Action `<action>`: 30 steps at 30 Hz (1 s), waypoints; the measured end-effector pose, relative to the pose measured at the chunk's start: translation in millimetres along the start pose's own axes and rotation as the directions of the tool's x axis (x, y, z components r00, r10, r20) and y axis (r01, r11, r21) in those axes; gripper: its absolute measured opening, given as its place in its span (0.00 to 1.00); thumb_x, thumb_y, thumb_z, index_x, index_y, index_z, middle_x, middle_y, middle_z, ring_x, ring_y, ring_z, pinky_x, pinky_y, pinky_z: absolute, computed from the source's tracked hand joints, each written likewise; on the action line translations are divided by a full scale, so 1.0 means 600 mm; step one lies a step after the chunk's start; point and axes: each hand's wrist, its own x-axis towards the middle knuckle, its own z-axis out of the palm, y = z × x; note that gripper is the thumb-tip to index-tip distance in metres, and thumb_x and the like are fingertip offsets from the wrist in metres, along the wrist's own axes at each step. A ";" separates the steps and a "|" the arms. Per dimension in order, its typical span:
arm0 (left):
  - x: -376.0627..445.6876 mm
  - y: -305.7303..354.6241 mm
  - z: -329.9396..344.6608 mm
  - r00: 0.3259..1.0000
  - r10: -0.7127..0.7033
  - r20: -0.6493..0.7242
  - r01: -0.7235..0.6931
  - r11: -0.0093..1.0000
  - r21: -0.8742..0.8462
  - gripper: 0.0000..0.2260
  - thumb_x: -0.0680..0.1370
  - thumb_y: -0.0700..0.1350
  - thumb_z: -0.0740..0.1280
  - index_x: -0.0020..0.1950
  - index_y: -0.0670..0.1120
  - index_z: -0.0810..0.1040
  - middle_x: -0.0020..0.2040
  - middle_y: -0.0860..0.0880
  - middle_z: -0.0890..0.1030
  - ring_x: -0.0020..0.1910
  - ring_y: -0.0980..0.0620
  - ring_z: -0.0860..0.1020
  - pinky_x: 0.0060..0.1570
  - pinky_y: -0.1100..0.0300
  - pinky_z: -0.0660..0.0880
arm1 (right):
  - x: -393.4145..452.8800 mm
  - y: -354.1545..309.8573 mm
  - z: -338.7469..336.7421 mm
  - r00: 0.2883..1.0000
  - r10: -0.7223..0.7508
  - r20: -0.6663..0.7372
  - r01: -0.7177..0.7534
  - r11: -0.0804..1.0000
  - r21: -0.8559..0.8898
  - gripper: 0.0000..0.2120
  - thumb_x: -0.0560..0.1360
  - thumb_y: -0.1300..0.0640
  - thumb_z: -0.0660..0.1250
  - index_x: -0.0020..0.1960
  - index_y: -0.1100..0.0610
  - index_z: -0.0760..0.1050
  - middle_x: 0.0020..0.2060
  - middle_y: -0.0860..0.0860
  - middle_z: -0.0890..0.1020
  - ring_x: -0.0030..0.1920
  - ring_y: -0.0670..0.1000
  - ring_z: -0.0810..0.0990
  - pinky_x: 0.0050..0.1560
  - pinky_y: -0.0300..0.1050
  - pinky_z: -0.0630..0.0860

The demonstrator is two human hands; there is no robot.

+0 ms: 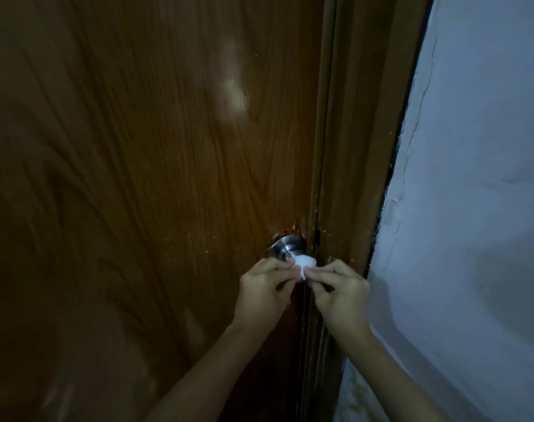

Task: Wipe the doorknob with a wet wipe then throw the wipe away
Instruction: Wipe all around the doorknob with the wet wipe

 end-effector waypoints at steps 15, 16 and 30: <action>-0.016 -0.024 -0.012 0.878 -0.445 0.178 0.476 0.855 -0.206 0.05 0.71 0.41 0.71 0.45 0.45 0.81 0.40 0.52 0.82 0.37 0.63 0.78 0.34 0.77 0.73 | -0.020 -0.008 0.030 0.898 0.382 0.216 -0.405 0.911 0.072 0.07 0.70 0.64 0.69 0.44 0.53 0.79 0.35 0.47 0.81 0.39 0.44 0.79 0.42 0.40 0.76; -0.012 -0.025 -0.016 0.878 -0.443 0.184 0.475 0.855 -0.208 0.06 0.71 0.41 0.71 0.47 0.46 0.80 0.42 0.51 0.82 0.38 0.61 0.78 0.34 0.76 0.74 | -0.017 -0.012 0.029 0.904 0.381 0.195 -0.402 0.912 0.084 0.07 0.70 0.64 0.69 0.46 0.55 0.78 0.36 0.47 0.81 0.39 0.43 0.79 0.40 0.37 0.75; 0.075 -0.063 -0.032 0.721 -0.469 0.510 0.621 0.765 -0.173 0.37 0.71 0.38 0.68 0.74 0.50 0.52 0.71 0.45 0.66 0.51 0.47 0.80 0.48 0.59 0.78 | 0.112 -0.017 0.096 0.913 0.213 0.348 -0.204 0.977 -0.063 0.23 0.68 0.70 0.68 0.60 0.56 0.69 0.62 0.55 0.71 0.59 0.55 0.73 0.48 0.32 0.71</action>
